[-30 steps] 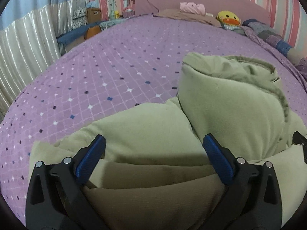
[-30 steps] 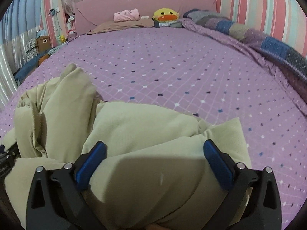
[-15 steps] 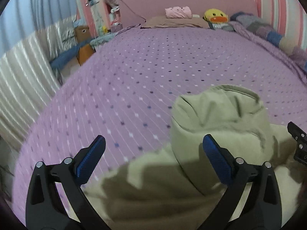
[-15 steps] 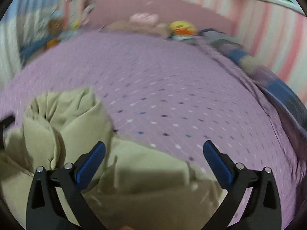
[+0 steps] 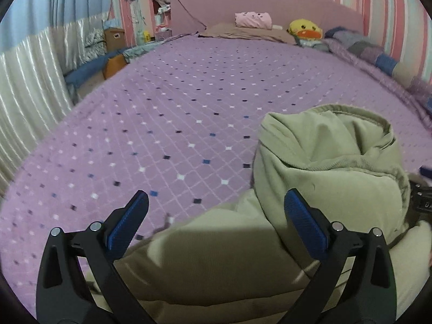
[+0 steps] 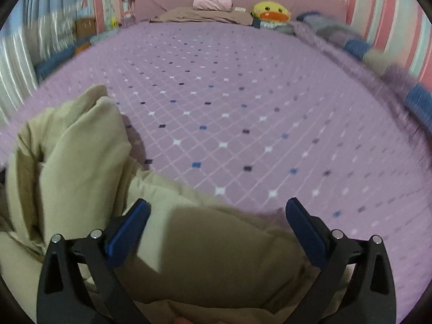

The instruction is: Fold large clothes

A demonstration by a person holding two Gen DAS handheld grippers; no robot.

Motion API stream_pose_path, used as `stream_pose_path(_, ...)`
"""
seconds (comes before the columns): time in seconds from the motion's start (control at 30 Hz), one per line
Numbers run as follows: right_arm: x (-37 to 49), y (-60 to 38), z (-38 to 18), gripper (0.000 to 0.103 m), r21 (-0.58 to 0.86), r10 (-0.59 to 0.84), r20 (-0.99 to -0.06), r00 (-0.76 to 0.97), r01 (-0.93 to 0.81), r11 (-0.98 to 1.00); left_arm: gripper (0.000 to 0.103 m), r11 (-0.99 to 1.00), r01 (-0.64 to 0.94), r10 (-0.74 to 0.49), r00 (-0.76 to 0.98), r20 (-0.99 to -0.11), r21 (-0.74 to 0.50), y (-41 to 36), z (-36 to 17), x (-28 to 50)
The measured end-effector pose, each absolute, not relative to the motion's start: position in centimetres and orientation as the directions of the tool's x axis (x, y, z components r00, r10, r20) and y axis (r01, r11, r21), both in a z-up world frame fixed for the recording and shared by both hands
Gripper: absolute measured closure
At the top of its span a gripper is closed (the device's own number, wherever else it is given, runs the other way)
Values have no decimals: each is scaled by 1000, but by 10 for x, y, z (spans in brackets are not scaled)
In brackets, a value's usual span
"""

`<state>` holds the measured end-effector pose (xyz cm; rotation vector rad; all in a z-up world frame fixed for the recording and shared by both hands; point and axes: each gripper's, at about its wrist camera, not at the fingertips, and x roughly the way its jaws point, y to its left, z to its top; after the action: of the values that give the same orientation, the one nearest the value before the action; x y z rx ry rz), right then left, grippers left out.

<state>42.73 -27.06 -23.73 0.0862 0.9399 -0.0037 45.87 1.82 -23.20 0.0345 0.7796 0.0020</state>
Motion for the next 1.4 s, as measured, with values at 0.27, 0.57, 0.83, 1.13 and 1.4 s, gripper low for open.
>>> stream_pose_path(0.27,434,-283,-251,2,260,202,-774,600,9,966,3,996,50,-88,759,-645,-76,34,-236,436)
stream_pose_path(0.57,439,-254,-232,2,-14,-37,-880,473,53,999,3,997,57,10,640,-769,60,2,-219,453)
stream_pose_path(0.83,303,-254,-133,2,83,21,-810,587,79,993,3,995,72,-5,689,-725,62,13,-127,317)
stream_pose_path(1.13,159,-241,-131,2,6,-20,-843,537,47,999,3,997,81,-55,594,-803,-9,31,-144,175)
stream_pose_path(1.4,91,-238,-129,2,2,-8,-822,570,17,1000,3,995,85,-87,607,-790,-44,29,-142,121)
